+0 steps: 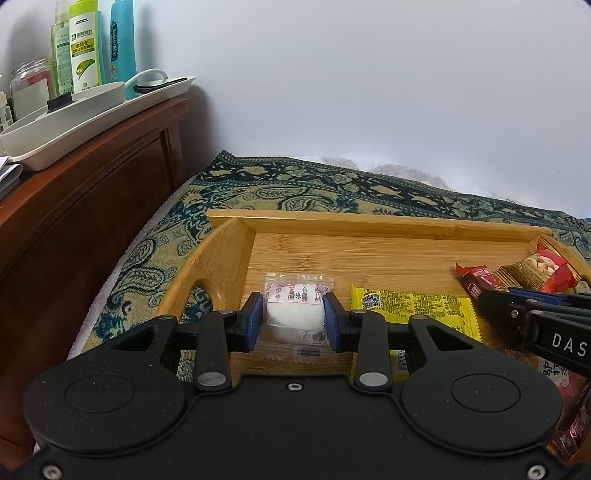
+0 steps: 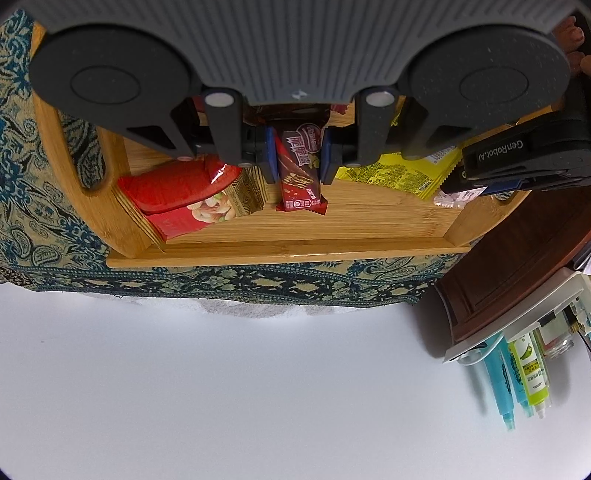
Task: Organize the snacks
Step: 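Lower both packets into the tray and open both grippers, then withdraw both grippers from the tray toward the gold-wrapped bars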
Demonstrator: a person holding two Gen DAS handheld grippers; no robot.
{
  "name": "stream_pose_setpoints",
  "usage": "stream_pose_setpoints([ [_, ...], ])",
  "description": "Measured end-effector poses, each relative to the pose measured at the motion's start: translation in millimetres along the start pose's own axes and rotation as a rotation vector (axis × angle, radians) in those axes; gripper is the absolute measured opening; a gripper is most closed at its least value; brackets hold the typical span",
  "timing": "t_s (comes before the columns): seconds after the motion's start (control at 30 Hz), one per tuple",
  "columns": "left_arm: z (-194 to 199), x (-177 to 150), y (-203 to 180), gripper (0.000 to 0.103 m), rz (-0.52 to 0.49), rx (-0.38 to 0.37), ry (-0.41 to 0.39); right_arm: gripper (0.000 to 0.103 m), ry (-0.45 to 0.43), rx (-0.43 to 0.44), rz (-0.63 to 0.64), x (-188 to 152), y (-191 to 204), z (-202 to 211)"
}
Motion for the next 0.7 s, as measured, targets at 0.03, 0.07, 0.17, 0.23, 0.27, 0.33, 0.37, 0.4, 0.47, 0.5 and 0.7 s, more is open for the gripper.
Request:
stream_pose_setpoints([
  [0.03, 0.0, -0.1, -0.1, 0.033, 0.002, 0.001, 0.000, 0.028, -0.001, -0.001, 0.000, -0.4, 0.2, 0.0],
  [0.07, 0.1, -0.2, 0.0, 0.034, 0.002, 0.001, -0.001, 0.028, -0.001, -0.001, -0.001, -0.3, 0.1, -0.2],
  [0.17, 0.2, -0.6, -0.1, 0.034, 0.003, 0.000, 0.000, 0.032, -0.002, -0.001, -0.002, -0.8, 0.2, -0.3],
  [0.23, 0.5, -0.7, 0.2, 0.034, 0.004, -0.002, 0.002, 0.036, -0.002, 0.001, -0.005, -1.0, 0.0, -0.1],
  [0.27, 0.3, -0.7, 0.3, 0.034, 0.004, -0.003, 0.003, 0.038, -0.002, 0.001, -0.007, -1.0, -0.4, -0.1],
  [0.33, 0.4, -0.6, 0.3, 0.034, 0.006, -0.001, 0.003, 0.040, -0.003, 0.003, -0.010, -1.1, -0.8, 0.2],
  [0.37, 0.6, -0.5, 0.1, 0.034, 0.004, 0.001, 0.004, 0.040, -0.004, 0.002, -0.010, -1.2, -0.8, 0.3],
  [0.4, 1.0, -0.4, -0.1, 0.034, 0.003, 0.003, 0.004, 0.040, -0.004, 0.003, -0.011, -1.2, -0.8, 0.4],
  [0.47, 2.1, -0.6, -0.8, 0.034, 0.001, 0.004, 0.005, 0.041, -0.006, 0.005, -0.013, -1.2, -0.7, 0.8],
  [0.5, 3.0, -0.5, -0.7, 0.034, 0.003, 0.004, 0.004, 0.041, -0.007, 0.005, -0.014, -1.0, -0.8, 1.5],
  [0.7, 20.3, 2.2, -0.1, 0.038, 0.012, 0.002, -0.013, 0.050, -0.027, 0.014, -0.004, -0.4, 1.6, 16.0],
])
Point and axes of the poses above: each gripper's, at about its wrist camera, not at the fingertips, and z roughly against the way its jaws point, y to its left, x to its top, the point moved 7 cm from there along -z, roughly the way its jaws point, and after that the axes turned 13 degrees about -z, right-handed, at the moved point
